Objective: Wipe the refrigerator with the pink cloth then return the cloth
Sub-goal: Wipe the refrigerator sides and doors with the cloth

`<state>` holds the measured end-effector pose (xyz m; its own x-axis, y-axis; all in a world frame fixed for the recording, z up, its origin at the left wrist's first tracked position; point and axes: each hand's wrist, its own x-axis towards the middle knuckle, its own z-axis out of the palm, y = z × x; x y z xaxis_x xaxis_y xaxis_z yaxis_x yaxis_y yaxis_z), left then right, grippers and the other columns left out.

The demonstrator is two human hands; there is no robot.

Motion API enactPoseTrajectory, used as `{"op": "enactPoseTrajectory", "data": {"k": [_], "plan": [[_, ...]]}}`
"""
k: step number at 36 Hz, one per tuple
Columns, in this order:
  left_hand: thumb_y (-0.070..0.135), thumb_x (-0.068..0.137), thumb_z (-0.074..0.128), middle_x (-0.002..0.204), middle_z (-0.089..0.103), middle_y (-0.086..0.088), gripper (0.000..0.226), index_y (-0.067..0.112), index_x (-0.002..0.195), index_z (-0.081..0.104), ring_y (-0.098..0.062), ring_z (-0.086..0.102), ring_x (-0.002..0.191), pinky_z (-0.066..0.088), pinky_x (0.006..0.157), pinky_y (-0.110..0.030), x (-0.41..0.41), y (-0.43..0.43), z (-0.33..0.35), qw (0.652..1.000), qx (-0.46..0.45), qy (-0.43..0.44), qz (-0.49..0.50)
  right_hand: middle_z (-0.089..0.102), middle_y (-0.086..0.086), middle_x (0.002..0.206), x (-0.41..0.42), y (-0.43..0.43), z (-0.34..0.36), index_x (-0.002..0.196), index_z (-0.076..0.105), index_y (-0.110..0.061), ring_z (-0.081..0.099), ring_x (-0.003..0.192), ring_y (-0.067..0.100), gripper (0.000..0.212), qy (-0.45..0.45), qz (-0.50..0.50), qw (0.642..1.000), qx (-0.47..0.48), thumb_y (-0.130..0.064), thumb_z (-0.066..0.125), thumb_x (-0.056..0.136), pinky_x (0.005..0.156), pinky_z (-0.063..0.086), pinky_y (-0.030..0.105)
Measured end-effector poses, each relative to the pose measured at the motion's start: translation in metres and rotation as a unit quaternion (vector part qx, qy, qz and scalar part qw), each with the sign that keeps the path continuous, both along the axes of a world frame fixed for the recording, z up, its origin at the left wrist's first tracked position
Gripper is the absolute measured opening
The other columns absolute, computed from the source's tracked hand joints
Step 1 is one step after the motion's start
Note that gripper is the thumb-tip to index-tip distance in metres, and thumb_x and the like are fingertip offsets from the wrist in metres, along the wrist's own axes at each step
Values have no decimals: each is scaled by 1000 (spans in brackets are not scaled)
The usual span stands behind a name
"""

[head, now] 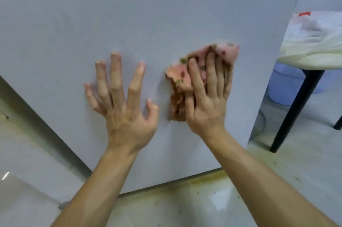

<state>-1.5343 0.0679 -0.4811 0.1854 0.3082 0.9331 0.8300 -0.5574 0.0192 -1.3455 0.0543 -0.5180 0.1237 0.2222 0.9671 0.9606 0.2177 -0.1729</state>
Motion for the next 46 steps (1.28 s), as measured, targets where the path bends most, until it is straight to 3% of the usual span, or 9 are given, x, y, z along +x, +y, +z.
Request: {"op": "enactPoseTrajectory", "data": {"k": [4, 9, 15, 21, 26, 31, 35, 40, 46], "plan": [[22, 83, 66, 170, 17, -17, 81, 24, 159, 38, -46, 15, 156, 5, 120, -73, 9, 1, -4, 1000, -7, 7, 8, 6, 1, 176, 30, -17, -113, 167, 17, -32, 9, 163, 22, 59, -111, -2, 988, -111, -39, 33, 111, 132, 7, 53], [28, 81, 67, 169, 17, -24, 86, 20, 160, 34, -50, 10, 156, 2, 120, -73, 14, -2, -4, 999, -34, 5, 14, -1, -2, 177, 39, -20, -123, 168, 10, -35, 5, 163, 21, 63, -132, -6, 982, -133, -39, 35, 110, 132, 3, 51], [33, 79, 71, 168, 16, -29, 90, 19, 160, 33, -56, 11, 154, 4, 117, -79, 17, -2, -5, 999, -47, 6, 13, 12, 8, 175, 41, -10, -30, 166, 23, -29, 1, 163, 19, 56, -38, 0, 997, -63, -34, 31, 111, 131, 1, 53], [32, 78, 72, 165, 18, -34, 94, 20, 159, 26, -58, 12, 151, 6, 116, -80, 30, -9, 4, 999, -49, 8, -3, 35, 33, 162, 40, 3, 83, 153, 46, 1, 29, 154, 49, 51, 105, -32, 993, 51, -23, 41, 108, 125, 15, 69], [35, 82, 71, 166, 19, -32, 89, 23, 161, 33, -59, 15, 151, 6, 115, -81, 42, -11, 6, 998, -51, 24, -4, 36, 31, 162, 44, 1, 19, 156, 43, -4, 27, 155, 45, 53, 84, -20, 995, 46, -24, 38, 106, 126, 17, 67], [35, 82, 70, 166, 19, -31, 88, 20, 161, 36, -60, 15, 151, 7, 114, -83, 46, -10, 5, 998, -58, 20, 2, -4, -3, 176, 60, -18, -108, 168, 7, -29, -1, 163, 19, 65, 2, -19, 998, -65, -26, 30, 108, 132, 3, 53], [35, 83, 68, 167, 18, -31, 89, 18, 162, 33, -60, 13, 151, 5, 114, -83, 46, -10, 6, 998, -62, 22, 5, -5, -5, 176, 69, -24, -146, 168, 2, -32, -1, 163, 20, 76, -4, -24, 994, -110, -20, 37, 101, 132, 2, 54], [35, 85, 66, 168, 16, -29, 88, 20, 164, 29, -60, 12, 152, 5, 114, -83, 45, -9, 4, 998, -65, 25, 4, -11, -4, 176, 61, -23, -115, 167, -2, -36, -8, 163, 19, 79, 55, -5, 992, -110, -21, 37, 100, 130, -3, 57], [33, 85, 64, 167, 13, -34, 88, 21, 163, 26, -63, 9, 151, 5, 111, -85, 49, -16, 8, 996, -91, 14, -5, 24, 32, 167, 53, 2, 38, 158, 32, 4, 17, 158, 47, 63, 240, -14, 968, 72, -14, 37, 98, 128, 7, 64]]}}
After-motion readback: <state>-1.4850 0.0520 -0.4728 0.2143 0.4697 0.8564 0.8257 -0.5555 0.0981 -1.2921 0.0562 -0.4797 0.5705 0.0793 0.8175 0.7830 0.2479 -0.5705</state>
